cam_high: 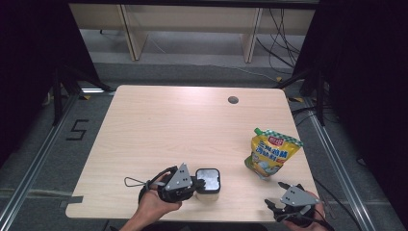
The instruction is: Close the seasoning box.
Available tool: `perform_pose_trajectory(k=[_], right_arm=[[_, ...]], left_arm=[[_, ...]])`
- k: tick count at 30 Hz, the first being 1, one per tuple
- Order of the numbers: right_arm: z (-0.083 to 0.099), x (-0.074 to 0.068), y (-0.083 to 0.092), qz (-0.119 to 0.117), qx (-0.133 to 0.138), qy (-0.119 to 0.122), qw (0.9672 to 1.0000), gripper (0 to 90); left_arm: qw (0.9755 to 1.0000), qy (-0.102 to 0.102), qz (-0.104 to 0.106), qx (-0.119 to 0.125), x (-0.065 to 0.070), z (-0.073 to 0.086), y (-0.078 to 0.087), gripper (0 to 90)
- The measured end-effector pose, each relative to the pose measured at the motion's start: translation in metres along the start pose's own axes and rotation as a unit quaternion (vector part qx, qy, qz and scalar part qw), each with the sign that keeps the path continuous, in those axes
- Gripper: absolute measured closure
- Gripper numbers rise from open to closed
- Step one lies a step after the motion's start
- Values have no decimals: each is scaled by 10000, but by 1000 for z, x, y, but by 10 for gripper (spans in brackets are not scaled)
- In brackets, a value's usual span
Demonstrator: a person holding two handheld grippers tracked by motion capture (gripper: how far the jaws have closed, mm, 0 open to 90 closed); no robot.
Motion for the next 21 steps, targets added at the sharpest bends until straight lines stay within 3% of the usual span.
perform_pose_trajectory(k=[4,5,7,10,13,18,19,20,21], right_arm=[[0,0,-1,-82,-14,14,10000,277],[0,0,0,7,11,10,10000,276],[0,0,0,2,18,8,10000,276],[0,0,0,5,14,6,10000,276],[0,0,0,6,23,12,10000,275],[0,0,-1,-7,18,-13,10000,272],[0,0,-1,-14,16,-19,10000,271],[0,0,-1,-18,12,-22,10000,270],[0,0,-1,-21,3,-24,10000,270]], left_arm=[[9998,160,42,103,-3,-3,5,705],[9996,214,64,176,-4,-3,7,654],[9988,398,69,261,-7,-3,12,535],[9974,573,36,439,-11,-1,18,434],[9962,777,-9,401,-16,5,24,354],[9963,839,-40,207,-19,24,29,300],[9970,759,-6,138,-20,28,30,292],[9958,910,-32,70,-19,33,31,284],[9963,853,-23,89,-19,36,31,279]])
Point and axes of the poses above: each handheld gripper's, and its own axes: y roughly backward along the jaws, z roughly out of its underside, x roughly to its right, the point moved 2 cm from there along -y, roughly forward along the jaws, and after that the axes turned 2 degrees about -z, right-handed, at the moved point
